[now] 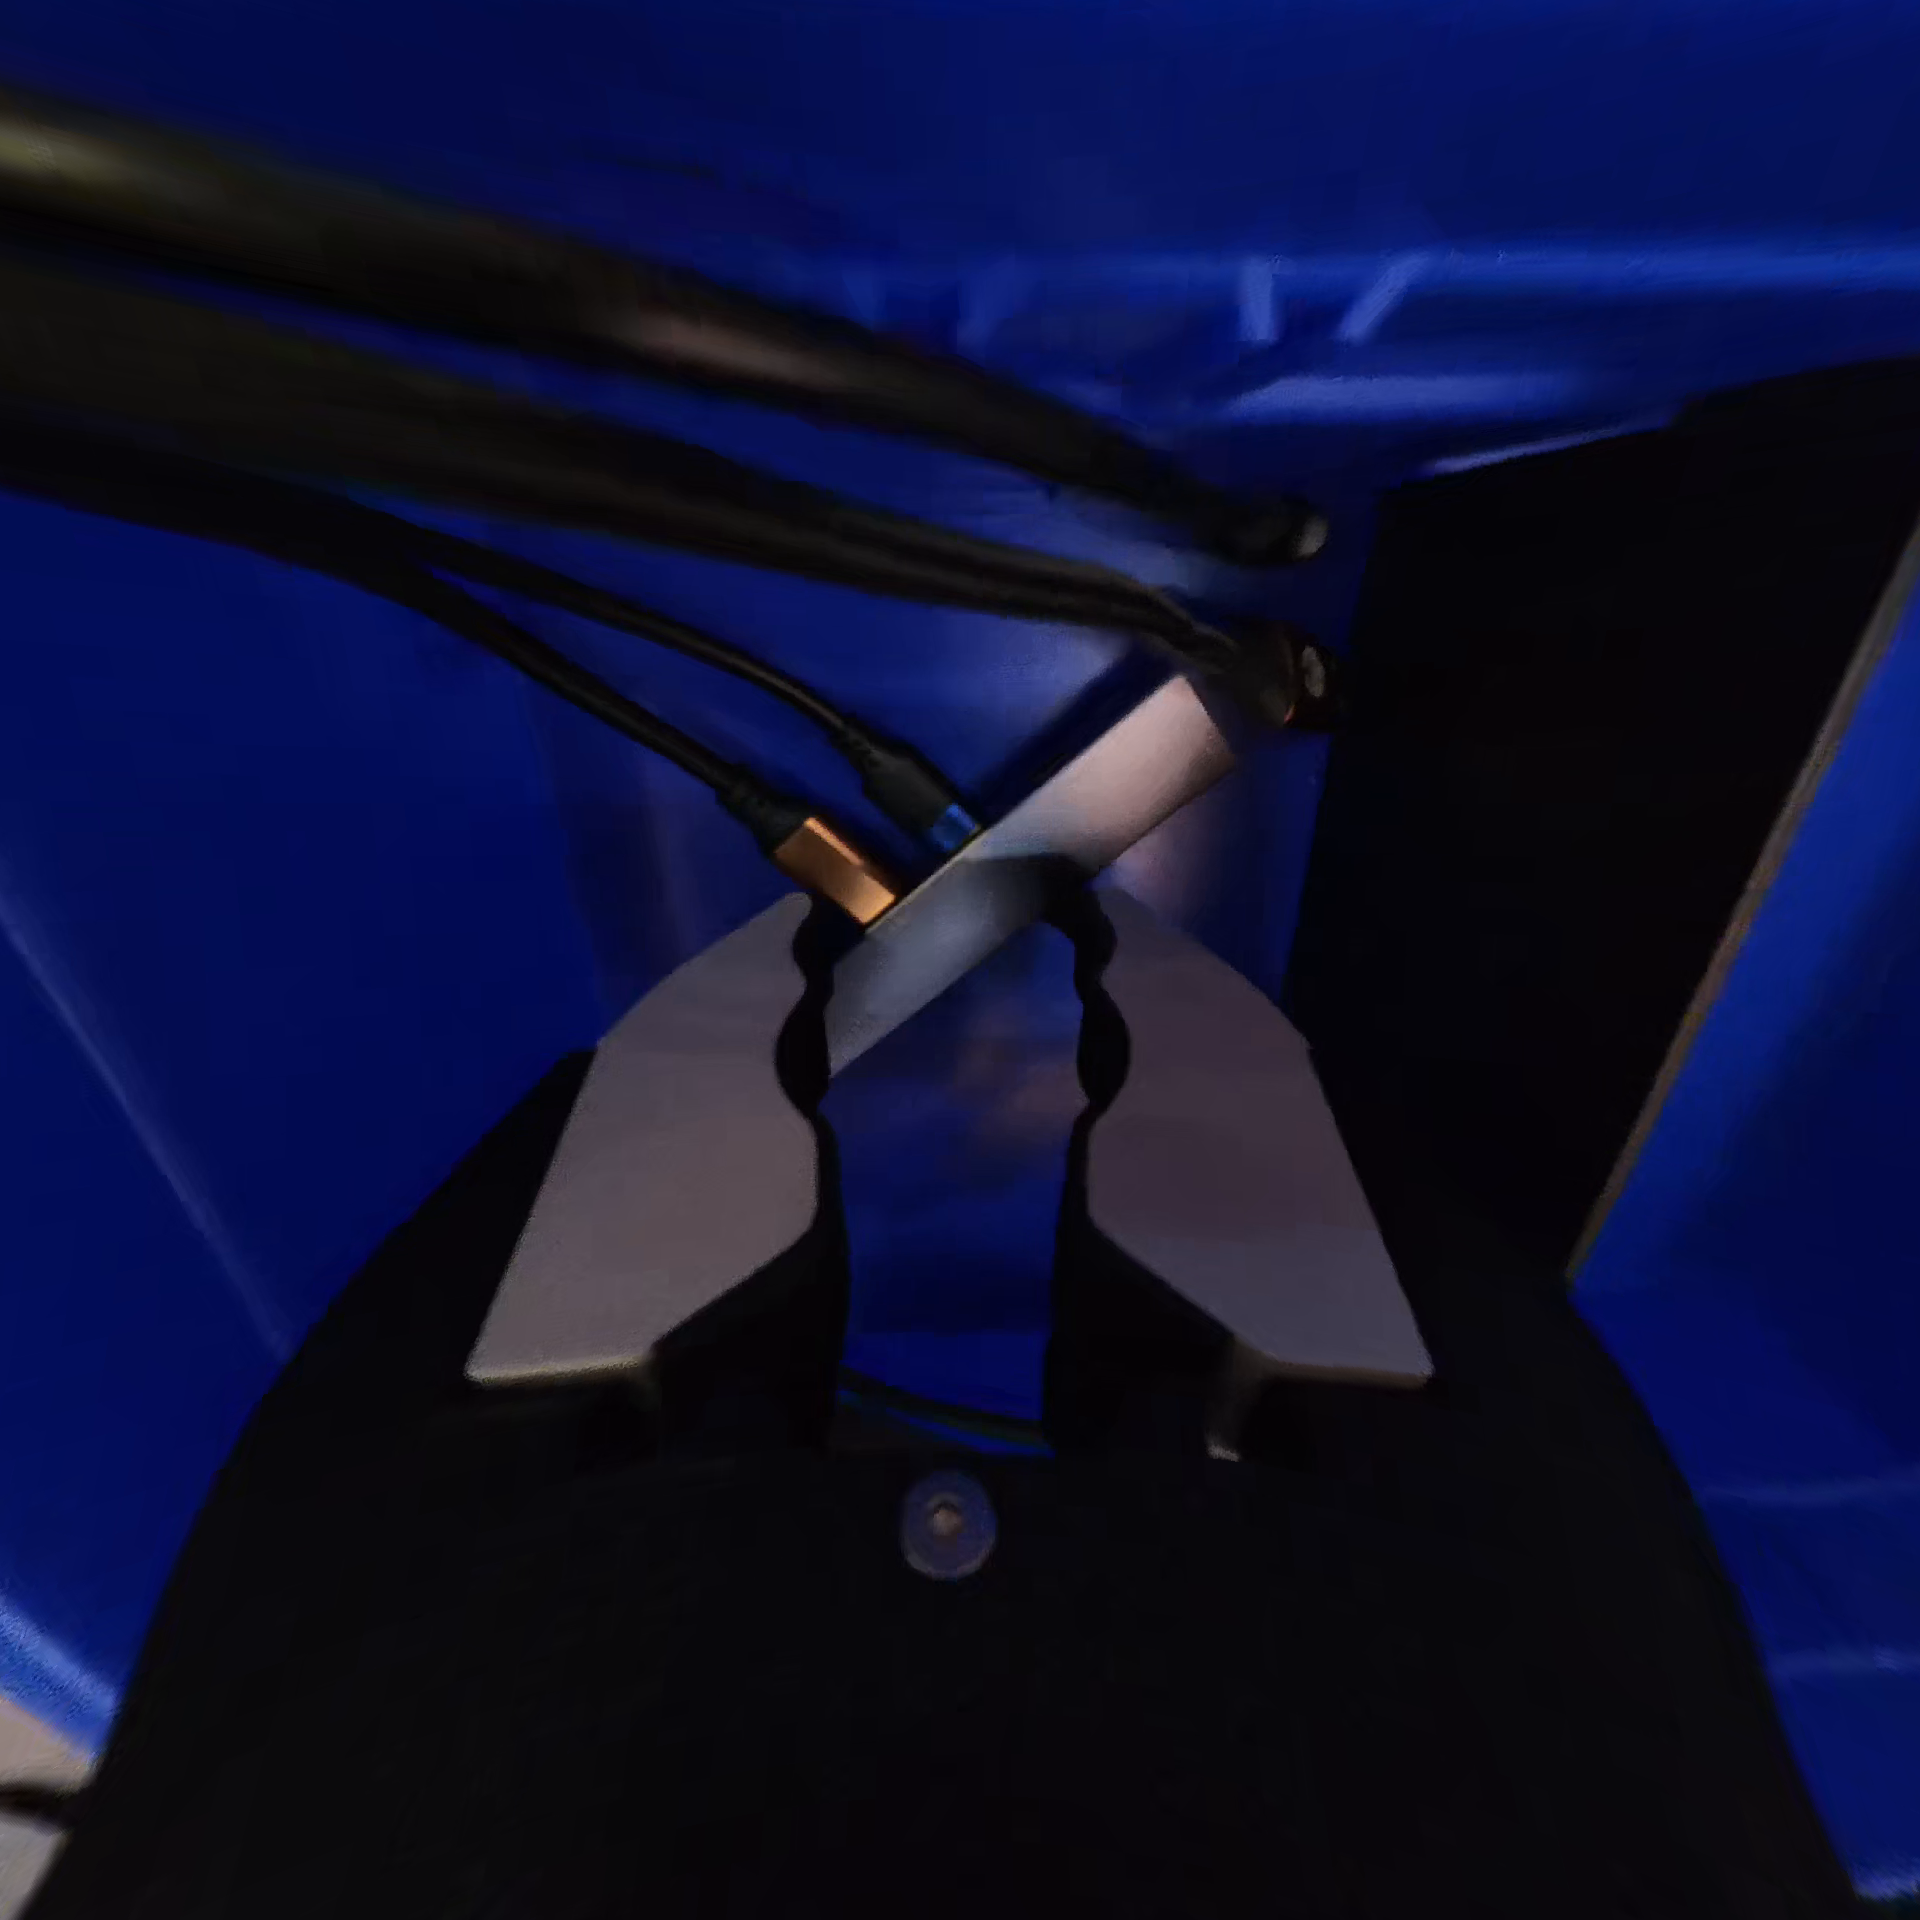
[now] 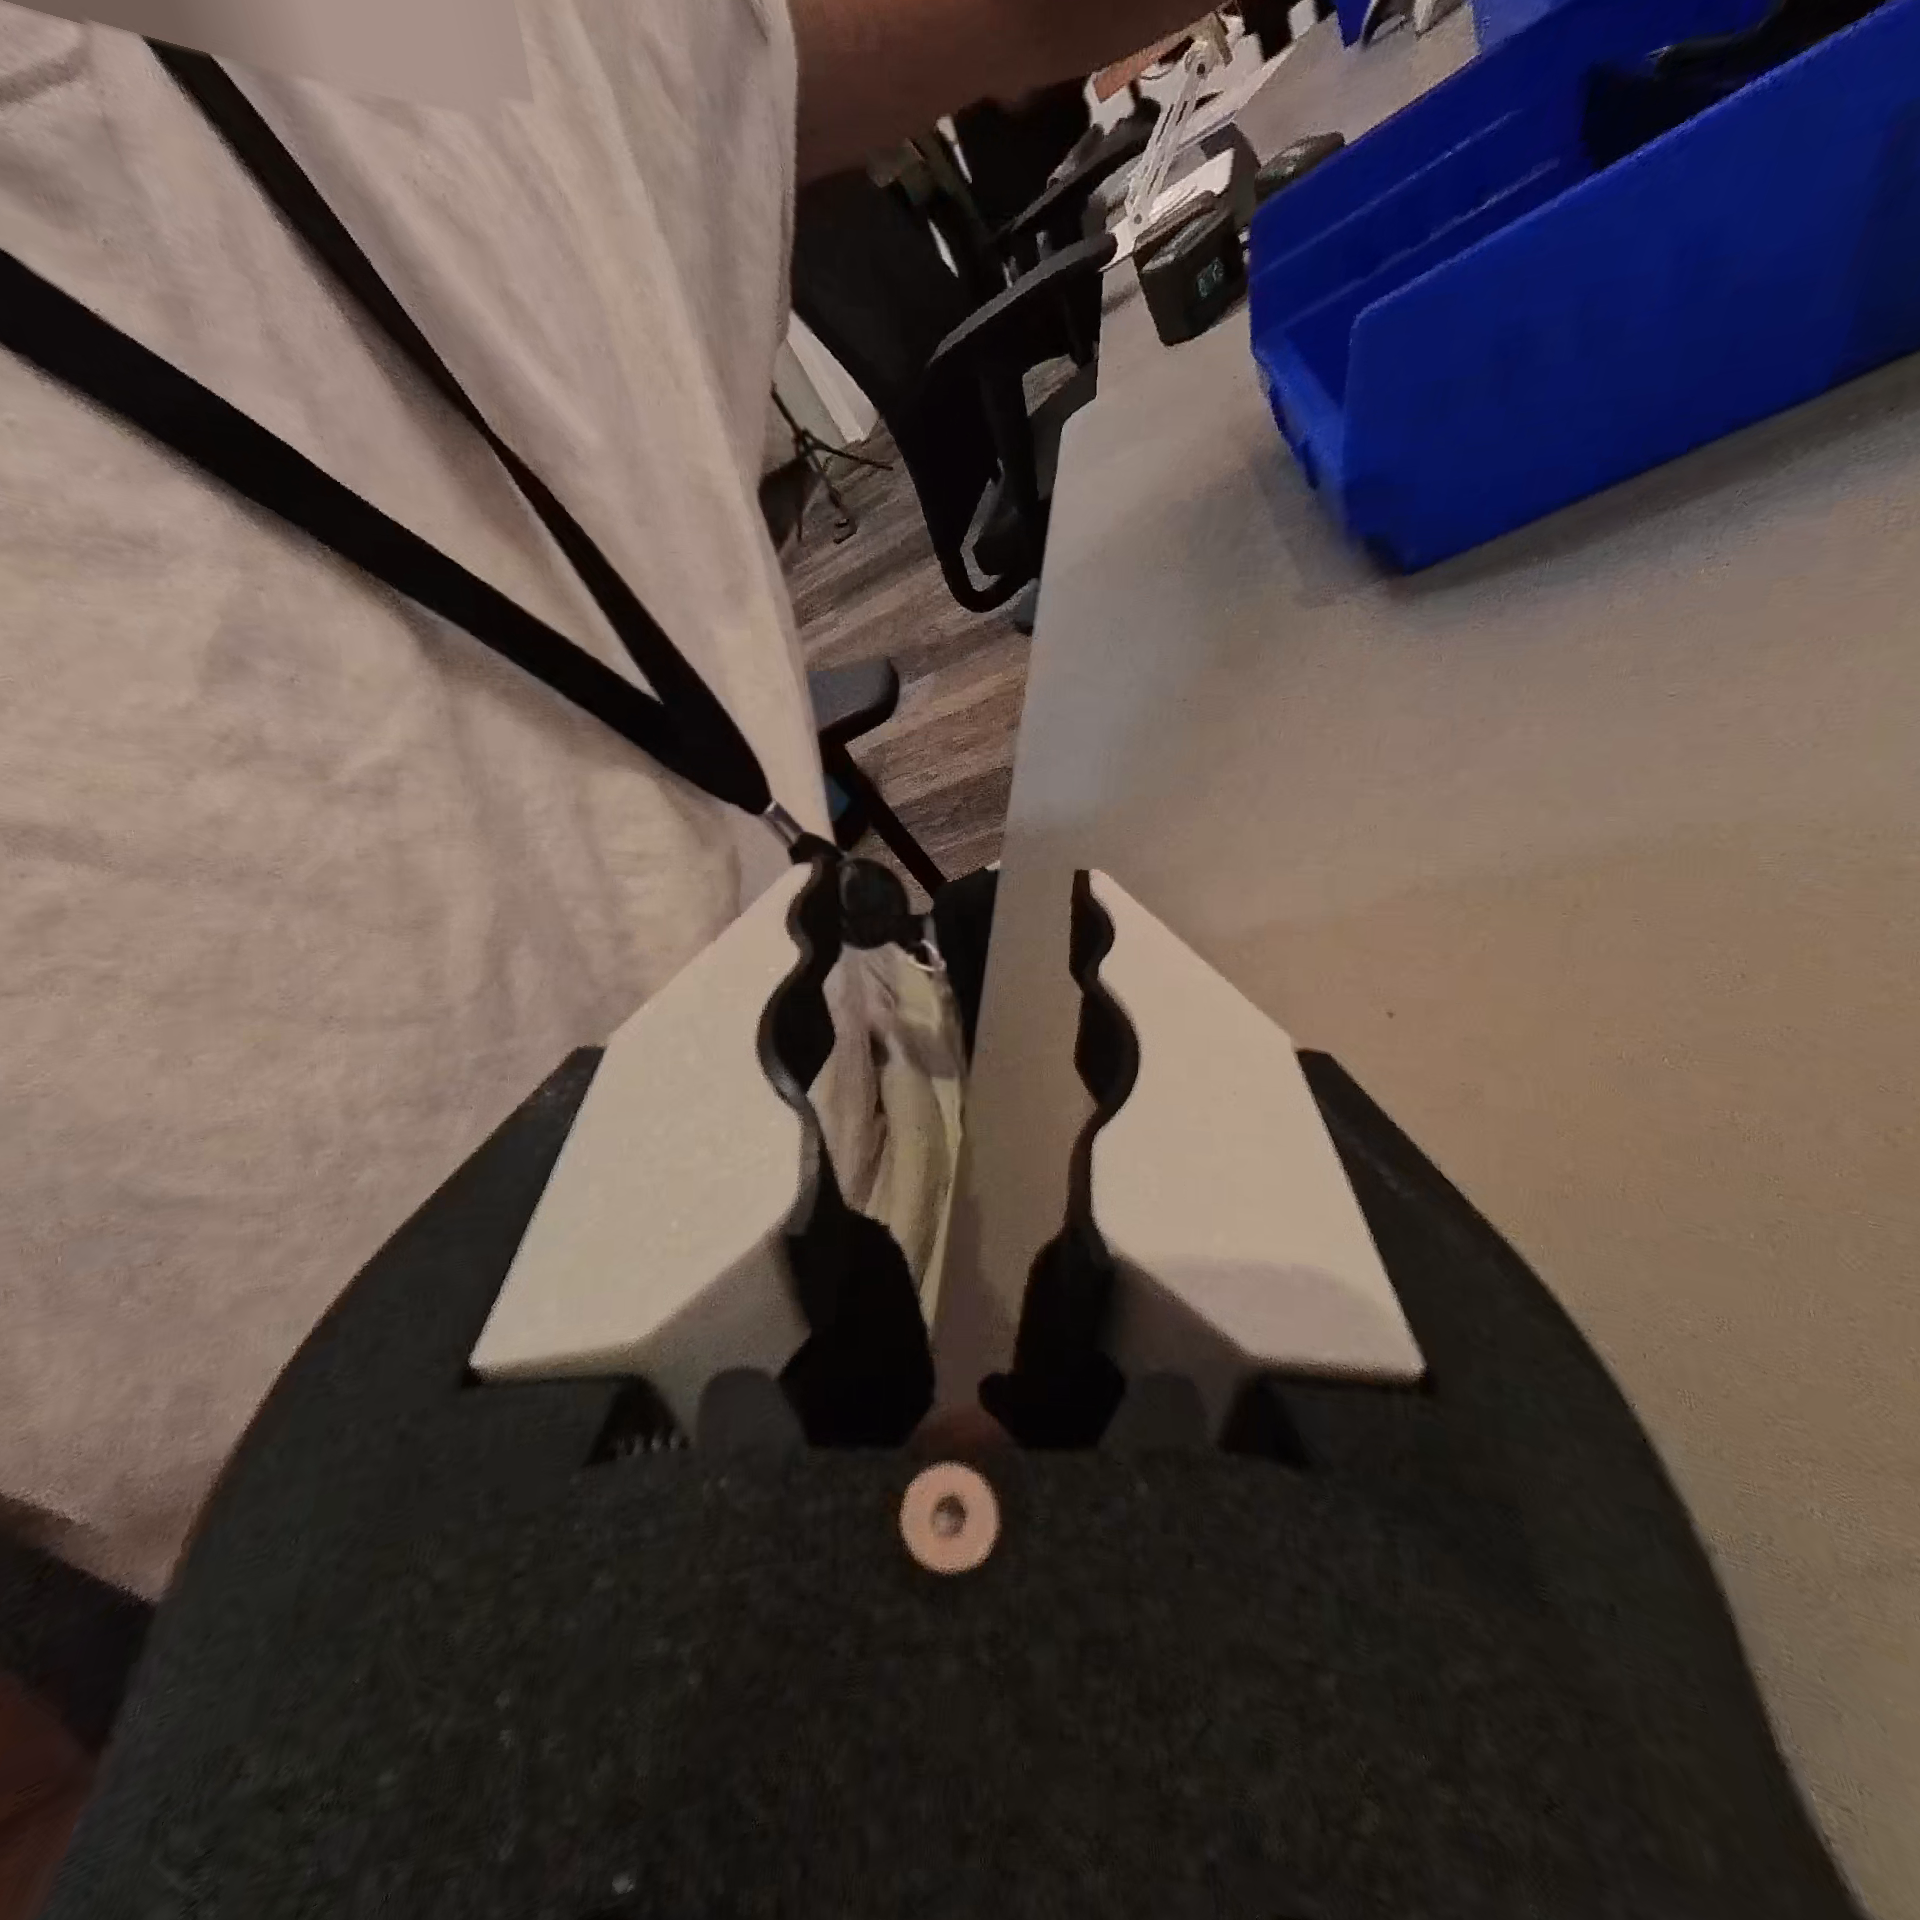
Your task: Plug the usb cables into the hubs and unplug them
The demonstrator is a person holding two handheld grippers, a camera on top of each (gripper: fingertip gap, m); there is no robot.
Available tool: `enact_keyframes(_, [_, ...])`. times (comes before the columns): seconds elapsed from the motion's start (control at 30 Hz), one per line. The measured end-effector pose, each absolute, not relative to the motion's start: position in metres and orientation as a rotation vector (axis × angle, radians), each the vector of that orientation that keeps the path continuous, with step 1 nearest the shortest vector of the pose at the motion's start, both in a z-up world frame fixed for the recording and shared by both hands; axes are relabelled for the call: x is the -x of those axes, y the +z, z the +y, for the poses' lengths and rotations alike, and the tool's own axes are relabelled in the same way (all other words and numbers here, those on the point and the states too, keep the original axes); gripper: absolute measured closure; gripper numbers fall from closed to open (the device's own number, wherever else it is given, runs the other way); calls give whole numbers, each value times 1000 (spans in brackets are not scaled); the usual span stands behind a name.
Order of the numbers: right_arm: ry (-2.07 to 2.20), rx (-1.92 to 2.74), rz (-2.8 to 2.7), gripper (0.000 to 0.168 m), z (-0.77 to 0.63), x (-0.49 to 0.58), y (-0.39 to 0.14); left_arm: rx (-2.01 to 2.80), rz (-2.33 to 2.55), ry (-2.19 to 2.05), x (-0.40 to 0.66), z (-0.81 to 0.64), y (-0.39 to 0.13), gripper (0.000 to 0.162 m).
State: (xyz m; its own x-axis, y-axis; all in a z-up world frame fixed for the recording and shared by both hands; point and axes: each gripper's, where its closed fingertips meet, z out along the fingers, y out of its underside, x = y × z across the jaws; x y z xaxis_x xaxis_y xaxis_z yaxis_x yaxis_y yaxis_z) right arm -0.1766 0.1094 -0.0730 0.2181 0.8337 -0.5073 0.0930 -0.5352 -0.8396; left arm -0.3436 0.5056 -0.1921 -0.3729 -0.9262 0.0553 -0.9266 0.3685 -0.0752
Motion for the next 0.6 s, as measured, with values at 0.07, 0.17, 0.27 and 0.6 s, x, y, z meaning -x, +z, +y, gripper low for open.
enact_keyframes(0.07, [1383,1801,-868,127,116,180,-72,-1726,-2649,72,344,508,-193,119])
enact_keyframes(0.17, [1375,1812,-864,126,125,183,-76,-1734,-2739,25,343,510,-190,124])
enact_keyframes(0.27, [1375,1823,-841,127,129,183,-79,-1818,-2838,50,341,513,-172,147])
enact_keyframes(0.6, [1307,1826,-717,127,143,180,-79,-2145,-2680,223,334,512,-162,157])
